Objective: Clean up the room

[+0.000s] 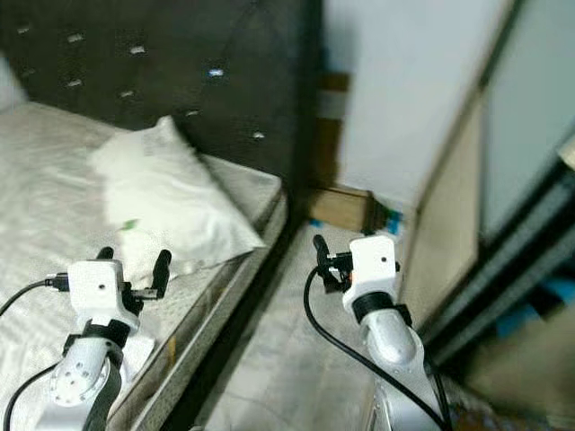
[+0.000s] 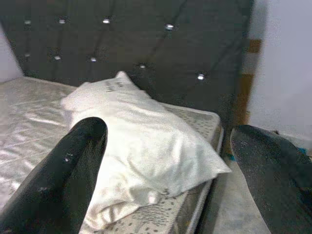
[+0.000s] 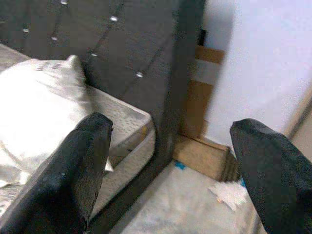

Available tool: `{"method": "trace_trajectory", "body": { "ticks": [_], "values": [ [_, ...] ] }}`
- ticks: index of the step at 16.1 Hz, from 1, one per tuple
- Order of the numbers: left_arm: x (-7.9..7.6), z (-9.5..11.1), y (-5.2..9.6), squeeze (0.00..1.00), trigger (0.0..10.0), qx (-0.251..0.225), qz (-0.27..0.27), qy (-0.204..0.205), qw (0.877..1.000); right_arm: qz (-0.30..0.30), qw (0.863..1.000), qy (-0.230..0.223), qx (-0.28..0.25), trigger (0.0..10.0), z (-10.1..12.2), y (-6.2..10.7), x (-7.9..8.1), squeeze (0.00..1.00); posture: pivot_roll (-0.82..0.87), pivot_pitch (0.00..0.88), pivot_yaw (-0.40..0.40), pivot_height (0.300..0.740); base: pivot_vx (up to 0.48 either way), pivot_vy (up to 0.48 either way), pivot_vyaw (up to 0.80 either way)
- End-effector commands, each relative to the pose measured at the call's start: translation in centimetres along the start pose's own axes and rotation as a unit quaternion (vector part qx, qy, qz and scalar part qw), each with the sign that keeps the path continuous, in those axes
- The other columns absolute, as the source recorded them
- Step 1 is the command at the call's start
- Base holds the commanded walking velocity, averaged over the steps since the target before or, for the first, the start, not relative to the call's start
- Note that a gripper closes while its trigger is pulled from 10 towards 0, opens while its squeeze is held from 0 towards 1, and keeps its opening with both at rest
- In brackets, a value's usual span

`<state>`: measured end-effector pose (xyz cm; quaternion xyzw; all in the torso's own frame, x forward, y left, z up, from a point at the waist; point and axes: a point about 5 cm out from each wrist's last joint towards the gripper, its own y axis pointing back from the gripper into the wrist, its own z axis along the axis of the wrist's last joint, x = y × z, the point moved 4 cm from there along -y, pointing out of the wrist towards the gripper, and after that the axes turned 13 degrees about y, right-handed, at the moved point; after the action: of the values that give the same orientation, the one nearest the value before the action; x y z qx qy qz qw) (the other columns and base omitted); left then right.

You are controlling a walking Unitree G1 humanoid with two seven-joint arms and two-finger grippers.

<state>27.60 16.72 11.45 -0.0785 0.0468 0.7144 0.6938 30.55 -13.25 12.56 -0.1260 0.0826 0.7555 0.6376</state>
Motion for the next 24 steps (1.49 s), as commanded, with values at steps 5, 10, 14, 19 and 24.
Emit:
{"method": "trace_trajectory", "body": {
  "ticks": [5, 10, 14, 19, 24],
  "values": [
    [0.5, 0.3, -1.6, 0.00, 10.0, -0.009, -0.017, -0.011, 1.000, 0.011, 1.000, 0.002, -0.015, 10.0, 0.3, -1.6, 1.1, 0.00, 0.03, 0.000, -0.097, 0.740, 0.000, 0.000, 0.77],
    [1.8, 0.8, -2.3, 0.00, 10.0, -0.014, -0.023, -0.009, 1.000, 0.023, 1.000, 0.002, 0.009, 10.0, -1.9, -1.2, 2.4, 0.00, 0.01, 0.000, -0.045, 0.740, 0.000, 0.000, 0.77],
    [1.0, 1.1, -3.3, 0.00, 10.0, -0.017, -0.053, -0.031, 0.998, -0.028, 0.999, -0.004, 0.018, 10.0, -2.9, -1.6, 0.9, 0.00, 0.05, 0.000, 0.033, 0.740, 0.000, 0.000, 0.77],
    [1.9, 1.1, -3.8, 0.00, 10.0, -0.013, -0.055, -0.055, 0.997, -0.055, 0.998, -0.002, 0.027, 10.0, -4.4, -0.5, 0.4, 0.00, 0.00, 0.000, 0.080, 0.740, 0.000, 0.000, 0.77],
    [2.1, 2.9, -4.3, 0.00, 10.0, -0.072, -0.001, -0.052, 0.996, -0.005, 1.000, 0.026, -0.006, 10.0, -2.5, -3.6, -0.8, 0.00, 0.05, 0.000, -0.060, 0.740, 0.000, 0.000, 0.77]
  ]
}}
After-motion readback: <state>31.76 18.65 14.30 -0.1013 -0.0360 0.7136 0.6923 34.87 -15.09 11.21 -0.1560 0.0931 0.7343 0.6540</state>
